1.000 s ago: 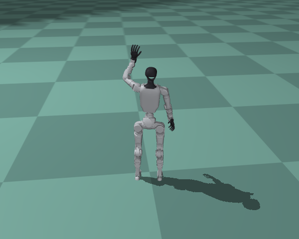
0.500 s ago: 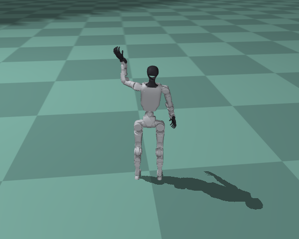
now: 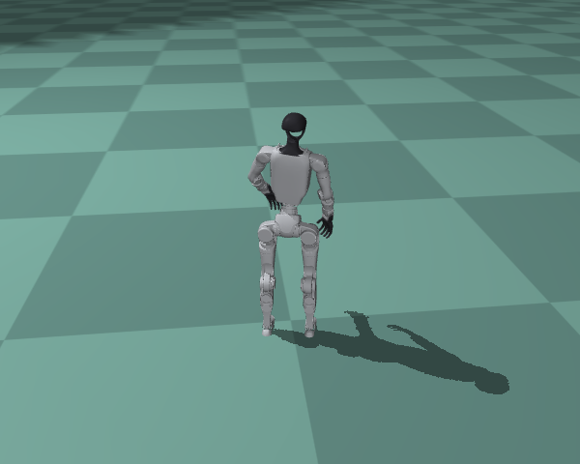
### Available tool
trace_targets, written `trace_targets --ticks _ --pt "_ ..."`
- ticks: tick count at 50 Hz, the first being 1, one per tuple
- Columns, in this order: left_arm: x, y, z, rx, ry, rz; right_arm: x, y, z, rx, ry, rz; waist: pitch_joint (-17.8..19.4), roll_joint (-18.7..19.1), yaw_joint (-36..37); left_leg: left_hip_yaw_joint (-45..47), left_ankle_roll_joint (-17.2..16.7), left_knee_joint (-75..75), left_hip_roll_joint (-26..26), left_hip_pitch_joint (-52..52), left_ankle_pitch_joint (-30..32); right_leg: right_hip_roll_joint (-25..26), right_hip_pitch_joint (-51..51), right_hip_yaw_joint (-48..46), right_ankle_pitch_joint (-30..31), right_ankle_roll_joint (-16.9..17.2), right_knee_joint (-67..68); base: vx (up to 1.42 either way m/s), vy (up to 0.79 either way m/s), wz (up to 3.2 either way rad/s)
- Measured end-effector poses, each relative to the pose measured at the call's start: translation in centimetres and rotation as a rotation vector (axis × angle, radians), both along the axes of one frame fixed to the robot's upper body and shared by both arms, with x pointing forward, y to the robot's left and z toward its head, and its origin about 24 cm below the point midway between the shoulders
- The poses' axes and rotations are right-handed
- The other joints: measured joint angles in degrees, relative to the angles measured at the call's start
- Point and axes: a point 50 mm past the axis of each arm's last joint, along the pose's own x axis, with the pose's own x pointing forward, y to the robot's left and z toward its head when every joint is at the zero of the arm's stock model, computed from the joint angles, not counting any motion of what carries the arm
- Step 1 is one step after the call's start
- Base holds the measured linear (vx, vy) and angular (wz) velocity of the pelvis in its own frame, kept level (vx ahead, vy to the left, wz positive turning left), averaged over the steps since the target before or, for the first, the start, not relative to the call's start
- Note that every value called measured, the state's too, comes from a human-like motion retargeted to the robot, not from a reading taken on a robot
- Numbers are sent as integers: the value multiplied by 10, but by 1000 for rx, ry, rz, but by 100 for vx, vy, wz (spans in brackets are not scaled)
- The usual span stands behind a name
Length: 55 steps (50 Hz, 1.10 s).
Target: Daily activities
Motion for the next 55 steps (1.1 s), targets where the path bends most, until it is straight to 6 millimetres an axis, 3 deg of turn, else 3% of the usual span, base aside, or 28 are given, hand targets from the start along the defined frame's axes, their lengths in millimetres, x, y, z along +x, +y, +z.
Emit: trace_targets --ticks 2,5,8,12,18,20,23,25,27,28,30,32,33,35,37,38,40,42,43,48,55 --pt "-44 9 -32 80 186 48 -2 1 -1 -2 9 11 0 -5 -3 5 1 0 -2 -7 1 -2 -9 1 2 2 0 -1 2 -10" --pt "-98 19 -57 150 381 130 -5 1 -2 -7 17 6 0 -12 -3 10 3 0 -5 -17 2 -5 -20 2 4 5 0 0 0 0" --pt "-131 29 -64 164 474 231 -9 -3 -3 -12 21 -28 3 -20 1 10 6 2 -8 -15 1 -7 -18 1 2 7 1 0 0 0" --pt "-148 39 -65 149 481 351 -11 -8 -3 -18 8 -83 4 -29 12 7 9 2 -10 -20 2 -10 -23 2 3 10 1 0 0 0" --pt "-138 45 -61 103 379 466 -14 -15 -2 -28 -20 -155 3 -43 28 2 13 2 -14 -29 3 -14 -31 3 4 13 1 0 0 0" --pt "-120 59 -55 105 321 493 -2 -28 3 -47 -48 -170 30 -46 30 -11 12 22 -16 -5 -27 -14 -5 -3 -29 15 22 3 1 7" --pt "-125 47 -57 70 284 526 -9 -20 1 -37 -65 -186 4 -51 38 1 16 0 -17 -31 5 -16 -35 6 5 16 0 -3 0 -10" --pt "-106 60 -50 75 228 536 8 -32 8 -49 -101 -187 30 -53 38 -11 15 22 -19 -8 -25 -18 -10 0 -29 18 22 4 1 8" --pt "-109 49 -52 48 215 548 6 -22 6 -30 -109 -189 20 -55 40 -1 18 5 -20 -16 -2 -19 -21 6 -4 18 5 0 0 0" --pt "-99 57 -48 54 189 549 15 -28 10 -36 -129 -186 35 -55 40 -9 17 18 -21 -3 -20 -20 -6 2 -24 19 18 0 0 0" --pt "-105 46 -52 30 191 553 11 -17 7 -16 -130 -183 23 -57 41 3 20 0 -22 -13 5 -21 -19 10 2 21 0 0 0 0" --pt "-92 55 -46 37 161 552 25 -25 13 -20 -157 -177 43 -57 39 -6 18 18 -24 4 -19 -22 -1 5 -26 23 18 0 0 0" --pt "-99 47 -50 23 174 554 19 -17 10 -6 -151 -177 32 -58 40 3 20 5 -24 -5 -1 -23 -12 11 -6 24 5 0 0 0" --pt "-88 57 -44 31 151 551 32 -24 16 -8 -174 -170 52 -57 37 -5 18 22 -26 11 -25 -24 5 6 -33 26 23 0 0 0" --pt "-99 46 -49 12 176 554 25 -14 12 15 -164 -169 37 -58 38 8 20 5 -27 0 0 -25 -10 15 -7 28 5 -3 -1 -20" --pt "-91 54 -46 21 162 550 34 -19 16 10 -178 -164 50 -57 35 1 19 18 -27 11 -18 -25 2 11 -28 29 19 0 0 0" --pt "-104 43 -51 6 192 551 27 -9 12 34 -164 -162 35 -57 35 16 21 0 -28 0 6 -26 -13 21 -1 31 0 -3 -1 -22" --pt "-95 54 -47 20 179 546 40 -15 18 32 -183 -154 53 -55 31 7 19 18 -29 15 -18 -27 3 16 -28 33 19 0 0 0" --pt "-104 46 -51 10 201 546 34 -7 14 47 -171 -154 40 -55 31 18 21 5 -30 6 1 -27 -9 23 -8 33 5 -3 -1 -24" --pt "-91 59 -45 29 194 527 55 -8 23 72 -194 -140 91 -51 20 10 19 25 -31 52 -31 -28 37 18 -45 35 27 3 0 3" --pt "-95 60 -46 54 228 480 40 -5 14 80 -111 -140 124 -47 6 21 19 26 -31 91 -37 -26 70 25 -53 36 28 1 -2 -16"
